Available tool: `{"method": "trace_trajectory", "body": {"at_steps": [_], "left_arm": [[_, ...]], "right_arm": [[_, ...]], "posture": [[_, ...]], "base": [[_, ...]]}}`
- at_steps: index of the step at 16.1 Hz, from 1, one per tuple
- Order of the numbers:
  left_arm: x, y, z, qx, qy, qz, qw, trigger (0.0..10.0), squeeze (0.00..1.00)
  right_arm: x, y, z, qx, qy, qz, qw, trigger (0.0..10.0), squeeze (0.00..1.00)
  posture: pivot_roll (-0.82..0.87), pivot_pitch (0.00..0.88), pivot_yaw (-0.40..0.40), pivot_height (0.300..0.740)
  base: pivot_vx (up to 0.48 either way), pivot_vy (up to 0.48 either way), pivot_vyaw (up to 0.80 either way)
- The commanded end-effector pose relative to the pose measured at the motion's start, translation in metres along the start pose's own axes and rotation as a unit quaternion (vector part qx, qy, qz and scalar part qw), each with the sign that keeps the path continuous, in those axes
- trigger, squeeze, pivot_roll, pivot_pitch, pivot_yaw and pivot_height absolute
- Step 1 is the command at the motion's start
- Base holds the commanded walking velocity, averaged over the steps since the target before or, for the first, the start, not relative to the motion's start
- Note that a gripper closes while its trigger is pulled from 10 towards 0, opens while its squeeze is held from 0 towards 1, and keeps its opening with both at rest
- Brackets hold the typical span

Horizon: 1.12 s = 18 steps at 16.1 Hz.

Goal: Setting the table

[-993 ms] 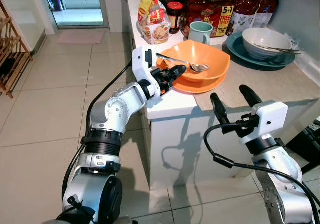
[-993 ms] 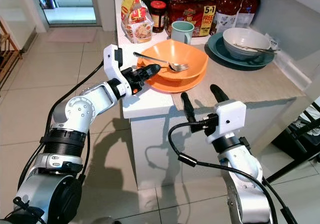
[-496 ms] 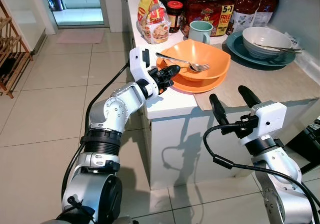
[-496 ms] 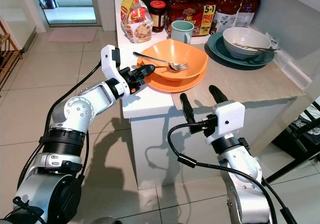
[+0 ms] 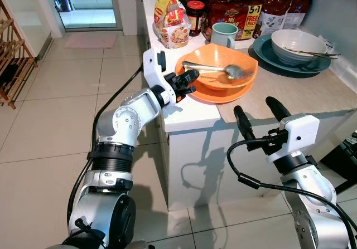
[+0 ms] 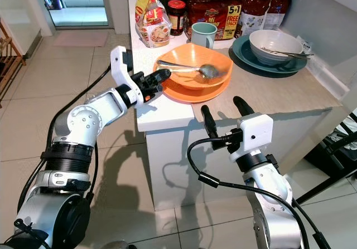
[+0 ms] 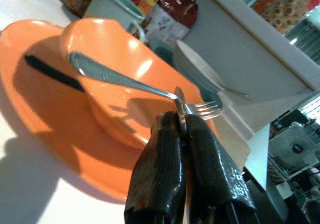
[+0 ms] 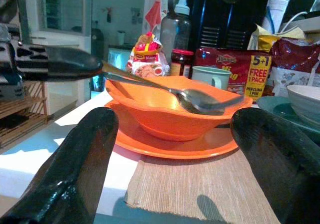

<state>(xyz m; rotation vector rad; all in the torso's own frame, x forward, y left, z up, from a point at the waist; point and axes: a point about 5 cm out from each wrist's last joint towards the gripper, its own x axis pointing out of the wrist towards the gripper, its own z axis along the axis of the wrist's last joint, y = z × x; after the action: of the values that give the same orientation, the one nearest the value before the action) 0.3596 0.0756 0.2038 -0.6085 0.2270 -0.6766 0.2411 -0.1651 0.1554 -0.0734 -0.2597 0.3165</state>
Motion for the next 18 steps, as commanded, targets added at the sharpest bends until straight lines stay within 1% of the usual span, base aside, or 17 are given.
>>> {"method": "trace_trajectory", "body": {"at_steps": [1,4,5,6,7,8,9,10,11,12,13,14,16,18], "left_arm": [[-0.003,-0.005,0.006,0.004,-0.009,-0.010,1.000,0.0,0.00],[-0.008,-0.009,0.010,0.007,-0.029,-0.021,0.999,0.0,0.00],[-0.012,-0.013,0.016,0.020,-0.054,-0.030,0.998,0.0,0.00],[-0.017,-0.018,0.026,0.026,-0.103,-0.040,0.993,0.0,0.00],[-0.021,-0.020,0.031,0.026,-0.130,-0.047,0.990,0.0,0.00],[-0.025,-0.021,0.035,0.034,-0.146,-0.045,0.988,0.0,0.00],[-0.036,-0.024,0.044,0.046,-0.192,-0.042,0.979,0.0,0.00],[-0.046,-0.025,0.053,0.047,-0.231,-0.035,0.971,0.0,0.00],[-0.060,-0.025,0.058,0.054,-0.262,-0.029,0.963,0.0,0.00],[-0.065,-0.025,0.060,0.060,-0.273,-0.025,0.960,0.0,0.00],[-0.073,-0.025,0.058,0.078,-0.278,-0.022,0.957,0.0,0.00],[-0.078,-0.025,0.053,0.090,-0.276,-0.022,0.957,0.0,0.00],[-0.079,-0.025,0.049,0.091,-0.270,-0.019,0.958,0.0,0.00],[-0.076,-0.024,0.045,0.090,-0.269,-0.010,0.959,0.0,0.00]], "right_arm": [[0.000,0.000,0.001,0.003,0.002,0.001,1.000,10.0,0.00],[0.000,0.001,0.001,0.004,0.001,0.001,1.000,10.0,0.00],[0.000,0.002,0.002,0.005,0.000,0.001,1.000,10.0,0.00],[0.000,0.001,0.003,0.004,-0.003,-0.001,1.000,10.0,0.00],[0.001,0.001,0.004,0.004,-0.005,-0.003,1.000,10.0,0.00],[0.001,0.000,0.005,0.004,-0.007,-0.005,1.000,10.0,0.00],[0.003,-0.001,0.008,0.006,-0.015,-0.010,1.000,10.0,0.00],[0.005,-0.001,0.012,0.009,-0.023,-0.012,1.000,10.0,0.00],[0.009,0.000,0.016,0.013,-0.030,-0.012,0.999,10.0,0.00],[0.010,0.000,0.017,0.013,-0.032,-0.012,0.999,10.0,0.00],[0.013,-0.001,0.019,0.013,-0.036,-0.015,0.999,10.0,0.00],[0.015,-0.003,0.020,0.013,-0.042,-0.026,0.999,10.0,0.00],[0.017,-0.005,0.021,0.018,-0.043,-0.033,0.998,10.0,0.00],[0.019,-0.004,0.020,0.019,-0.041,-0.032,0.998,10.0,0.00]], "posture": [[0.02,0.008,-0.003,0.740],[0.02,0.008,-0.003,0.740],[0.02,0.008,-0.003,0.740],[0.02,0.008,-0.002,0.740],[0.02,0.009,-0.002,0.740],[0.02,0.008,-0.002,0.740],[0.02,0.005,-0.008,0.740],[0.02,0.006,-0.013,0.740],[0.00,0.008,-0.023,0.740],[0.00,0.009,-0.025,0.740],[-0.01,0.012,-0.035,0.740],[-0.01,0.009,-0.039,0.740],[-0.01,0.005,-0.048,0.740],[0.00,0.001,-0.046,0.740]], "base": [[0.000,0.000,0.00],[0.000,0.000,0.00],[0.000,0.000,0.00],[0.000,0.000,0.00],[0.000,0.000,0.00],[0.000,0.000,0.00],[0.000,0.000,0.00],[0.000,0.000,0.00],[0.000,0.000,0.00],[0.000,0.000,0.00],[0.000,0.000,0.00],[0.000,0.000,0.00],[0.000,0.000,0.00],[0.000,0.000,0.00]]}}
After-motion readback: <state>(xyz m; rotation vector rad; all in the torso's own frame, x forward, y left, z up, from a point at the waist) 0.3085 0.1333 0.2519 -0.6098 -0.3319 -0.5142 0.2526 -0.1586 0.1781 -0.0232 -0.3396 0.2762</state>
